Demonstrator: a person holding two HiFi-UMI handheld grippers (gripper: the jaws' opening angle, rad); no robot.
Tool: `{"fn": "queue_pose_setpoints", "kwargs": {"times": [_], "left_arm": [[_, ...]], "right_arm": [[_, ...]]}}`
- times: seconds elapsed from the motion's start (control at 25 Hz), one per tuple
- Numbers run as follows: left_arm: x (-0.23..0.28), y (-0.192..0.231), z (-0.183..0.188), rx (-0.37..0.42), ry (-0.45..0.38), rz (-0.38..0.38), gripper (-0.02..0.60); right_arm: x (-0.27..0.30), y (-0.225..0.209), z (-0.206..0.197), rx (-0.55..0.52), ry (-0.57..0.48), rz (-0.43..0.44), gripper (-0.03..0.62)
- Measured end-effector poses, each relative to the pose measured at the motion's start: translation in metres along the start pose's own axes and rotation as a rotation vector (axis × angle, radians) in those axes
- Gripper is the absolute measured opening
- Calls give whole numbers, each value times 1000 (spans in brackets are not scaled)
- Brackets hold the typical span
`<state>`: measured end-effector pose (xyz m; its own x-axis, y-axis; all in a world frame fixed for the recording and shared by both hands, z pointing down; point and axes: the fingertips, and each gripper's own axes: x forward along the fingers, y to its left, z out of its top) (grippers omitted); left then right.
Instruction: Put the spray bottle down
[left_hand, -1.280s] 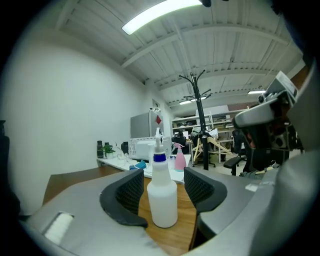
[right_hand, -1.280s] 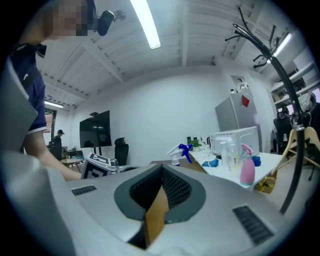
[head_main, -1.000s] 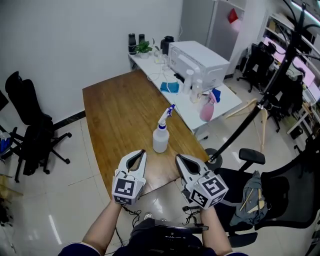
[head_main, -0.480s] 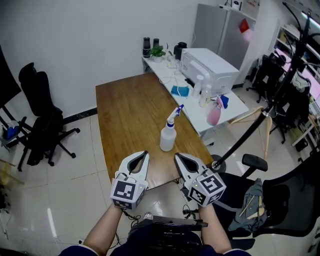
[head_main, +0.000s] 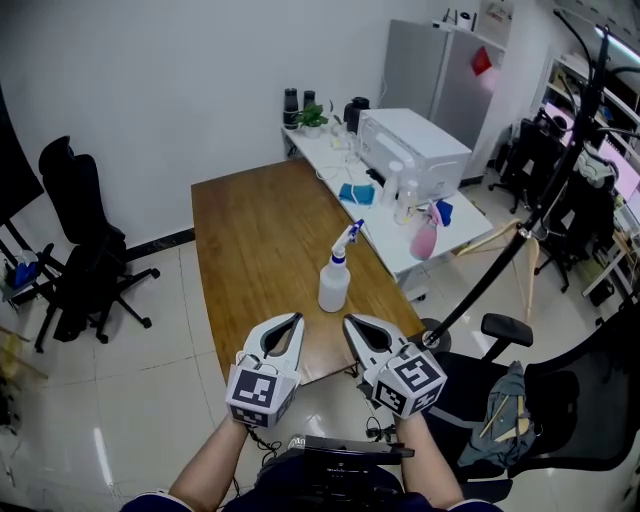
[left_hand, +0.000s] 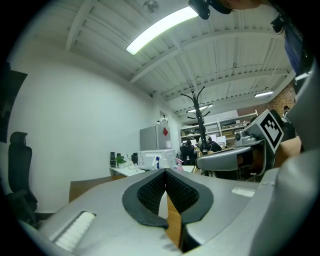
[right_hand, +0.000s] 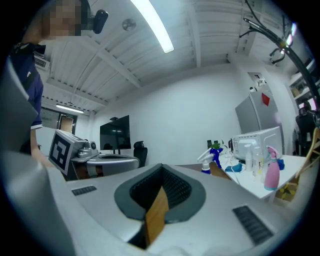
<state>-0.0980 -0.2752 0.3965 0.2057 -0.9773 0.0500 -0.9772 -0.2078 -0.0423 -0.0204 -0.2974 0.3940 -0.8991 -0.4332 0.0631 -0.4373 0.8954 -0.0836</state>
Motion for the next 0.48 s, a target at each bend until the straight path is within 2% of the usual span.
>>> {"fn": "queue_pose_setpoints", "kwargs": {"times": [0.48], "left_arm": [[-5, -1, 1, -5, 28, -2, 9]], "right_arm": [[2, 10, 5, -8, 5, 15, 5]]}}
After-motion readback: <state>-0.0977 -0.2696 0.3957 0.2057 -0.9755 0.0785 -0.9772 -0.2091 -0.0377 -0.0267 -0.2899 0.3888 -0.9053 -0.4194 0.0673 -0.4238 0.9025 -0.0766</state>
